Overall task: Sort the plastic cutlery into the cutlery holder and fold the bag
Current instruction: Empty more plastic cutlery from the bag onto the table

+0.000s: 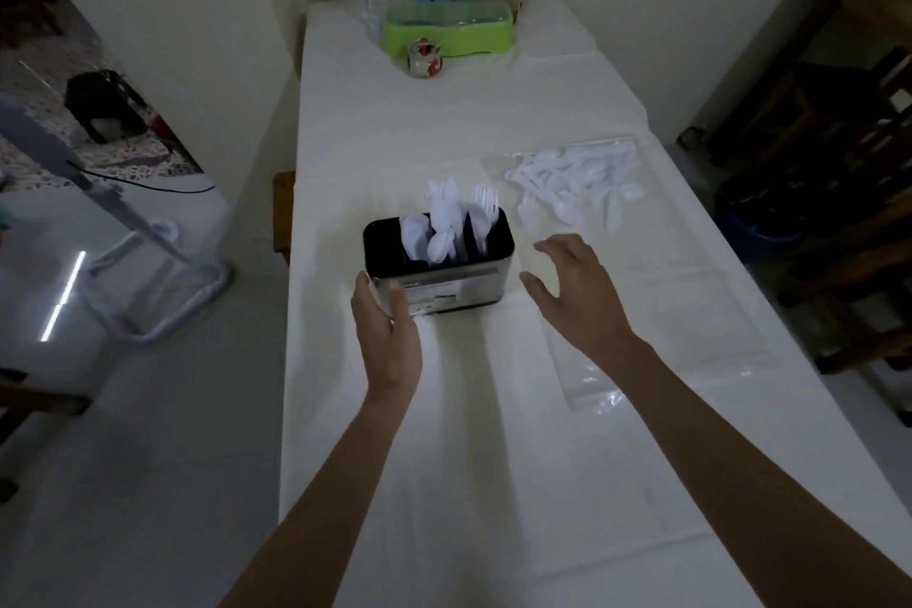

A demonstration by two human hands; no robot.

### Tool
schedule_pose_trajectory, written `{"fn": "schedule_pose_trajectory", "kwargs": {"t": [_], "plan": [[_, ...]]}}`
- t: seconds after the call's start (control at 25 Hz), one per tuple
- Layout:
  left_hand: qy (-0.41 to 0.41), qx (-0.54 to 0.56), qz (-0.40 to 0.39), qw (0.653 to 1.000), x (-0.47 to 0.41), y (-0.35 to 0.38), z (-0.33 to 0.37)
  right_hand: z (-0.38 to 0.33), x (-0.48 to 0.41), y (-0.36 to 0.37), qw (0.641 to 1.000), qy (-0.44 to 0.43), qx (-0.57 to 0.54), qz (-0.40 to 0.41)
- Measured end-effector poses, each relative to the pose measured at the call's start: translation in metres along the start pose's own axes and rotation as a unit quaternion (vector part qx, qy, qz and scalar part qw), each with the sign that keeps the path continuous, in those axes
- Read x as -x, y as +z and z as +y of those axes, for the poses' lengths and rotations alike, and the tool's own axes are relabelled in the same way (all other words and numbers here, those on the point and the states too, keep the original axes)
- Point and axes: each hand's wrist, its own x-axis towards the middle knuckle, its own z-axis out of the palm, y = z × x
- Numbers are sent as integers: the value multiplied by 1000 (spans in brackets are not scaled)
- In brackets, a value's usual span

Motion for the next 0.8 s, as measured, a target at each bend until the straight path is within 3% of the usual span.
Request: {"fn": "schedule_pose_trajectory", "kwargs": {"t": [0.08, 0.24, 0.32, 0.56, 0.68, 0.8], "plan": [[32, -41, 3, 999, 36, 15, -12, 24, 32, -5, 998, 11, 55, 4], [42, -203, -135, 969, 92, 67, -32, 93, 81, -25, 986, 105, 129, -34], [68, -277, -166, 944, 102, 97, -33, 128, 91, -39, 976, 150, 154, -40], [50, -447, -131, 883, 106, 172, -33, 218, 70, -67, 948, 248, 189, -71], [20, -465, -86, 881, 108, 190, -35, 244, 50, -67, 937, 271, 187, -118], [-21, -437, -40, 899, 110, 200, -29, 258, 38, -58, 942, 257, 180, -115]]}}
